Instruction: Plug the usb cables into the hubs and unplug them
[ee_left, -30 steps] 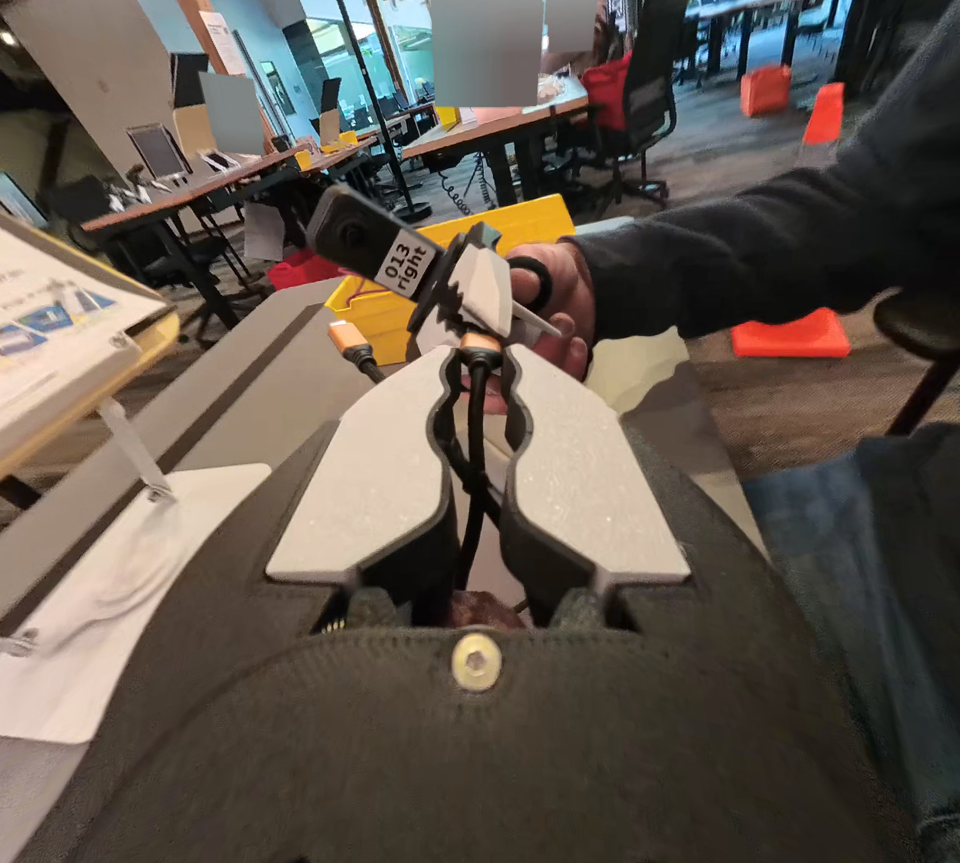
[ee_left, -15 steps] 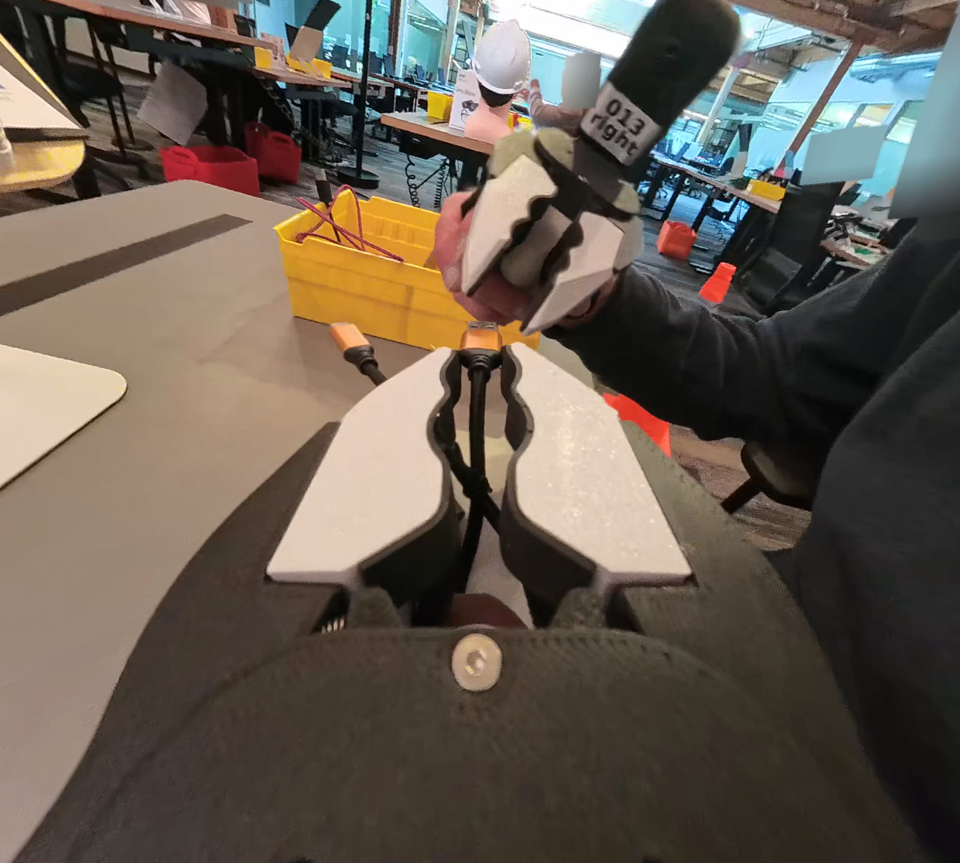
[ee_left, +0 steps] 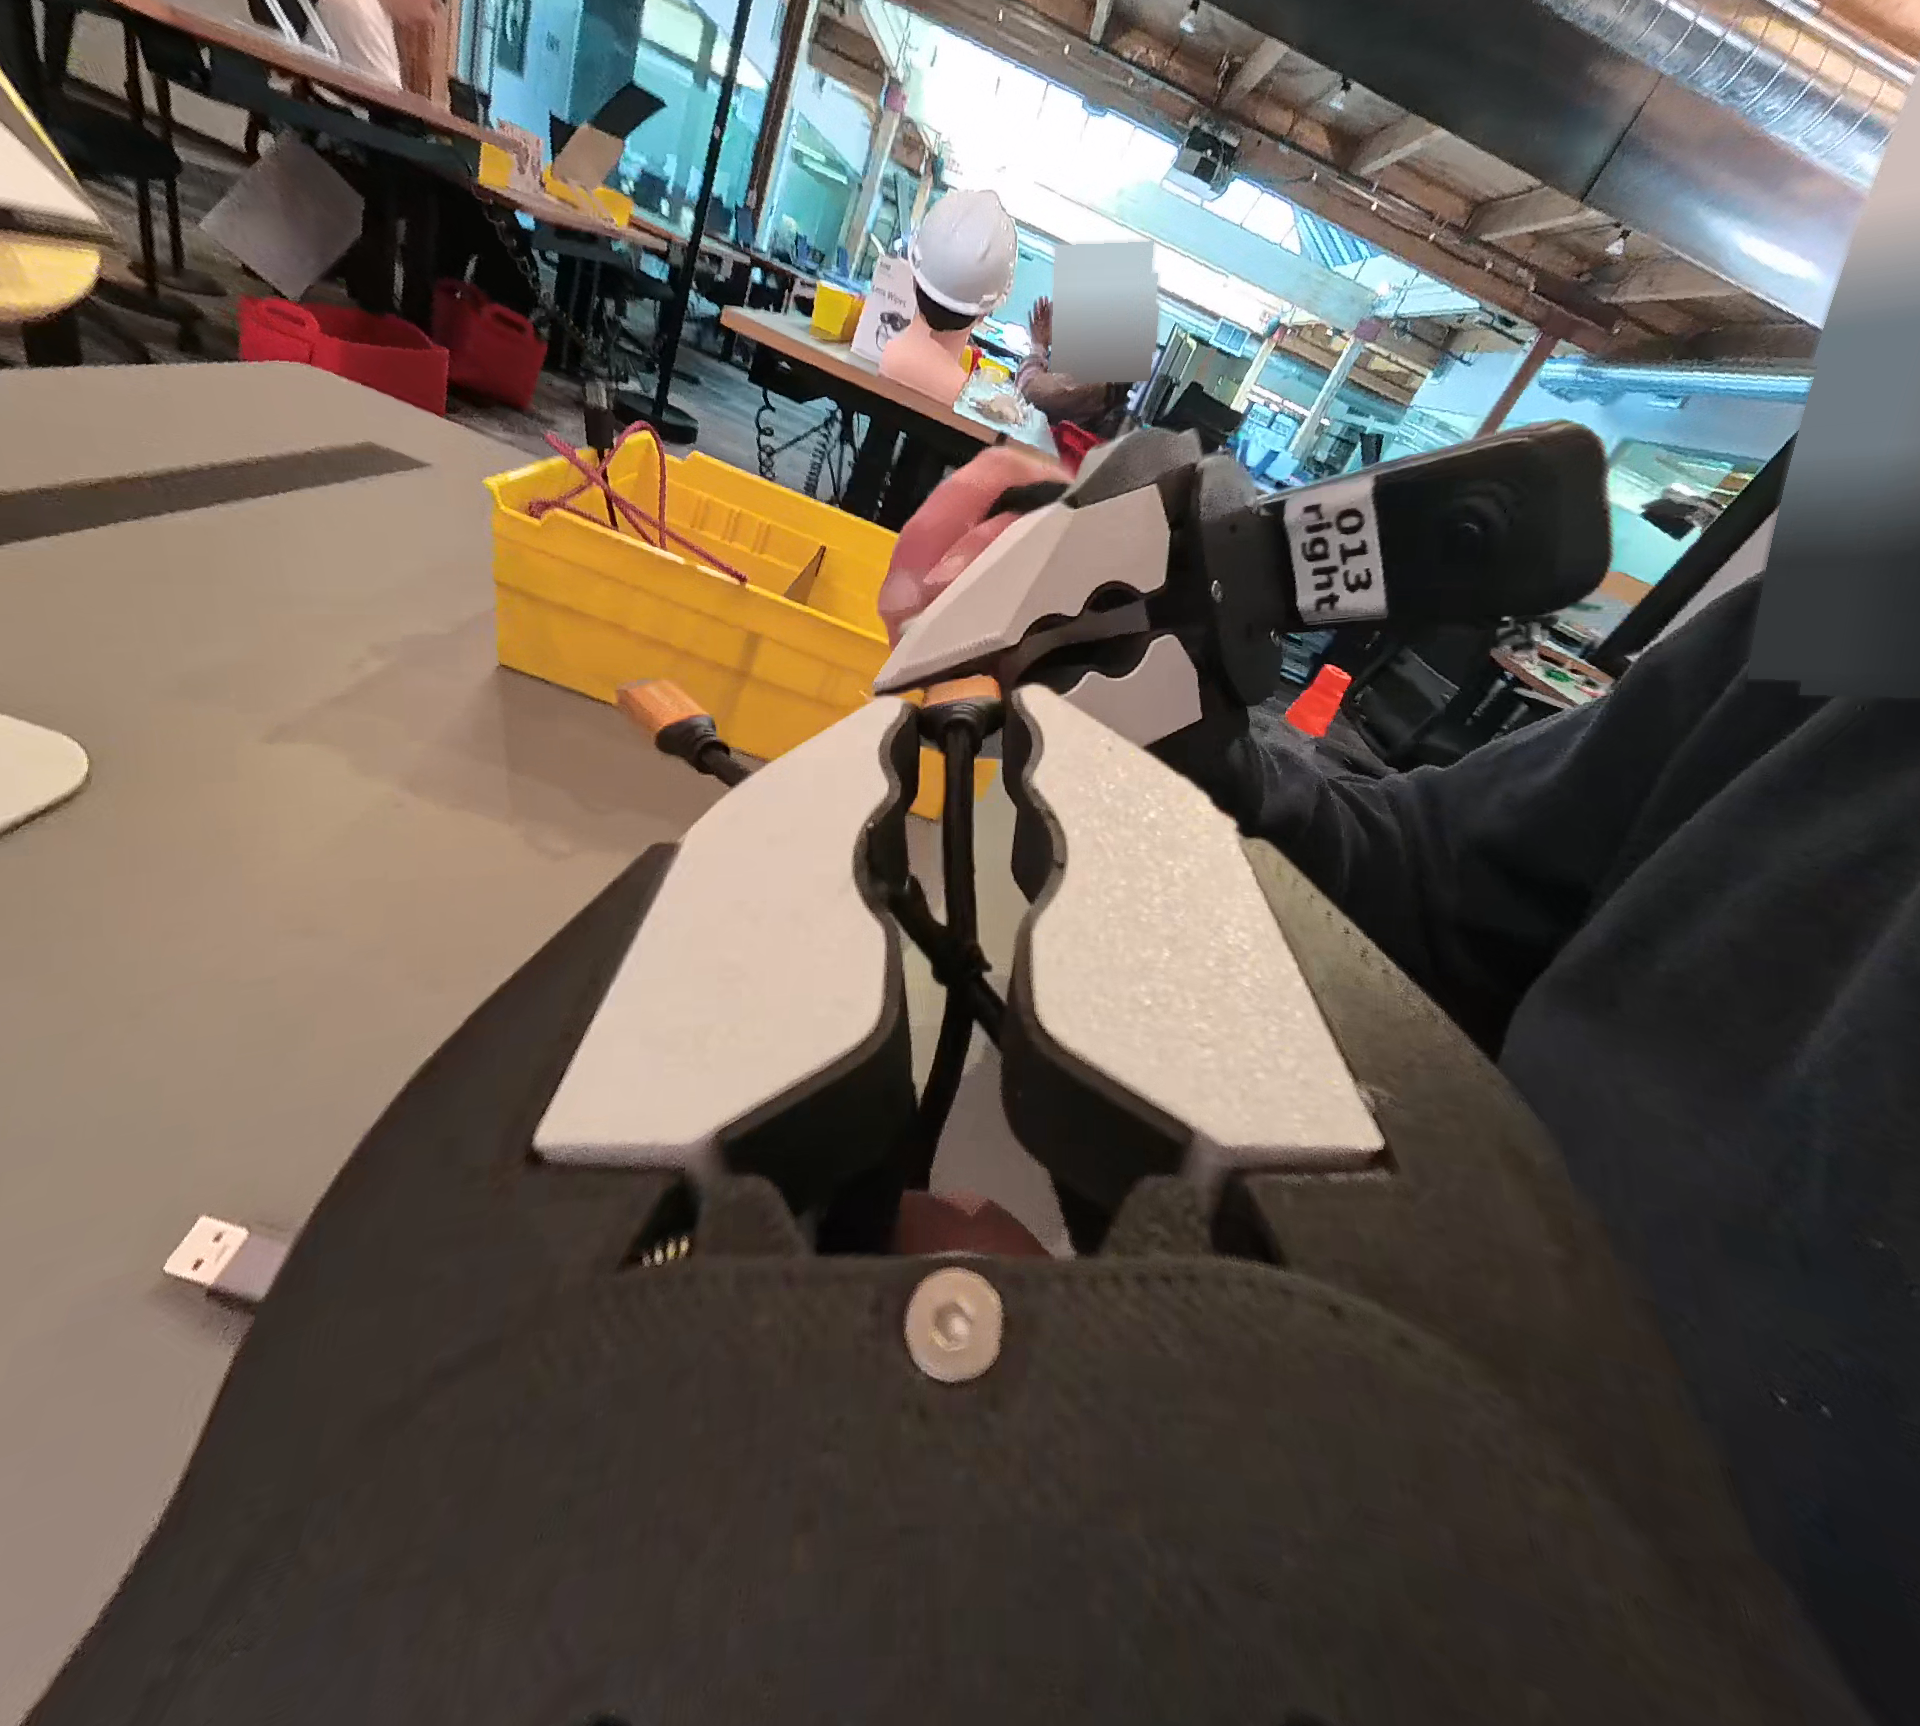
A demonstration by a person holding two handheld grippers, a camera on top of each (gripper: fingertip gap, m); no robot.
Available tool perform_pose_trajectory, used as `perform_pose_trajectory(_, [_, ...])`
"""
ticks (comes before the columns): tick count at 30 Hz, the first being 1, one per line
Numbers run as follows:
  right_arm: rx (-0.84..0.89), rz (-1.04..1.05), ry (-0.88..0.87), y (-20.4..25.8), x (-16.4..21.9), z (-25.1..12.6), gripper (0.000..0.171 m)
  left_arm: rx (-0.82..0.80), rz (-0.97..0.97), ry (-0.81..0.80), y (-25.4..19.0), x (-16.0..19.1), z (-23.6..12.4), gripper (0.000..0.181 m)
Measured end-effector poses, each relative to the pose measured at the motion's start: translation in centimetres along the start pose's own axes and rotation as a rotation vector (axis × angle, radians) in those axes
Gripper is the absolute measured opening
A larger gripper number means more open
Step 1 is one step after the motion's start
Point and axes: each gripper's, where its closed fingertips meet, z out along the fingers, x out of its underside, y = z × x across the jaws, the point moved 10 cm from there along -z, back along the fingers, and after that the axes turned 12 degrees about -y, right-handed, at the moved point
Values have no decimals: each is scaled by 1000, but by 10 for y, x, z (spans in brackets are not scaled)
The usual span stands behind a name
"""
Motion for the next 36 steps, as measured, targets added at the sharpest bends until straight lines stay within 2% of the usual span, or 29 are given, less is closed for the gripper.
perform_pose_trajectory(6, [34,63,-30,0,1,0,1,-14,36,-48,-3,-2,3,15])
perform_pose_trajectory(22, [89,8,-40,0,1,0,2,-40,-19,-113,-3,0,5,14])
perform_pose_trajectory(28, [103,2,-28,-1,4,-1,7,-53,-4,-113,-3,0,4,14])
perform_pose_trajectory(31, [70,67,-6,-2,7,-4,9,-71,18,-106,-1,1,0,14])
perform_pose_trajectory(36, [7,321,46,-8,21,-18,12,-97,97,-78,0,1,-8,14])
